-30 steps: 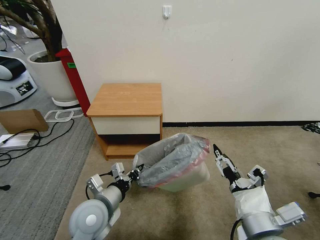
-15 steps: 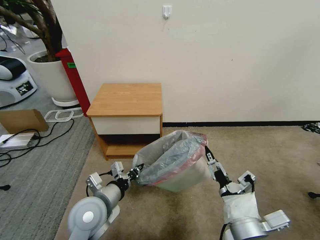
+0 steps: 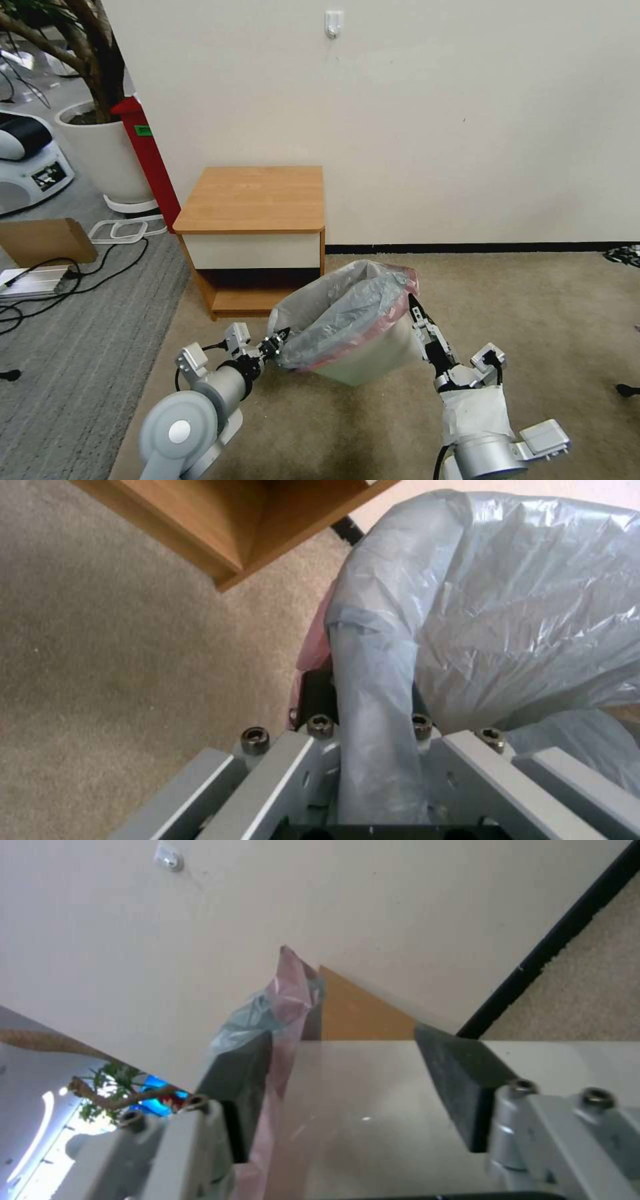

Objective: Pick up the garbage bag from the table and place it over the trash can.

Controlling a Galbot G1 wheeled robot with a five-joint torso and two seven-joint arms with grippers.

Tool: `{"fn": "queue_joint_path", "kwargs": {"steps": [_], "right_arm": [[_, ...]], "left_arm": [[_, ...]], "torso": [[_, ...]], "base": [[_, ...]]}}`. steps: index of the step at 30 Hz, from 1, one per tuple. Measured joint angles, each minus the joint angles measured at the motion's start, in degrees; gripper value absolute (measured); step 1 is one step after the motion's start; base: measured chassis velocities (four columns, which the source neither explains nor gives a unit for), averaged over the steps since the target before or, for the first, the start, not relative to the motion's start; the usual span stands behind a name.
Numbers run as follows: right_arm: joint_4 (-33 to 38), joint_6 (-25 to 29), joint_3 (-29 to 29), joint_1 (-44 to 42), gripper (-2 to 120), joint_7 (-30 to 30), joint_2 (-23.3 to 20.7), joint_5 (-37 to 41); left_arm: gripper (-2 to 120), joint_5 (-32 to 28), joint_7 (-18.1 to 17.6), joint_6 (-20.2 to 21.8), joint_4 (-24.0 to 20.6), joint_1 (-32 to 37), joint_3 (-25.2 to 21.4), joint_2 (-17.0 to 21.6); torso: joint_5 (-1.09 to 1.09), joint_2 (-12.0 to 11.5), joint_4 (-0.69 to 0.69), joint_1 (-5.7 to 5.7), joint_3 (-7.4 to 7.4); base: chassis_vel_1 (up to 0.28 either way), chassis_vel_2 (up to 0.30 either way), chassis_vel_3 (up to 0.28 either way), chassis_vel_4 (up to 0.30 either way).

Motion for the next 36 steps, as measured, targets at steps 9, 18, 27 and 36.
{"fn": "queue_joint_path", "kwargs": {"steps": [9, 18, 27, 36], "right_arm": [[0.1, 0.2, -0.2, 0.0, 24, -0.5, 0.2, -0.2], [0.1, 1.1, 0.0, -0.3, 0, -1.4, 0.1, -2.1], [0.1, 1.4, -0.1, -0.4, 0, -1.8, 0.4, -1.8], [2.2, 1.3, 1.0, -1.3, 0, -1.9, 1.2, 4.5]], "left_arm": [[3, 0.0, -0.5, 0.0, -0.3, -0.1, 0.2, -0.3], [3, 0.2, -1.1, -0.1, -0.4, 0.0, 0.6, -0.6], [3, -1.1, -1.5, -0.1, -0.8, -0.3, 0.5, -0.5], [3, -8.6, -5.2, 0.8, -0.1, -1.1, -0.9, -0.8]], "torso": [[0.00, 0.0, 0.00, 0.00, 0.00], [0.00, 0.0, 0.00, 0.00, 0.00], [0.00, 0.0, 0.00, 0.00, 0.00], [0.00, 0.0, 0.00, 0.00, 0.00]], "base": [[0.000, 0.000, 0.000, 0.000], [0.000, 0.000, 0.000, 0.000], [0.000, 0.000, 0.000, 0.000], [0.000, 0.000, 0.000, 0.000]]}}
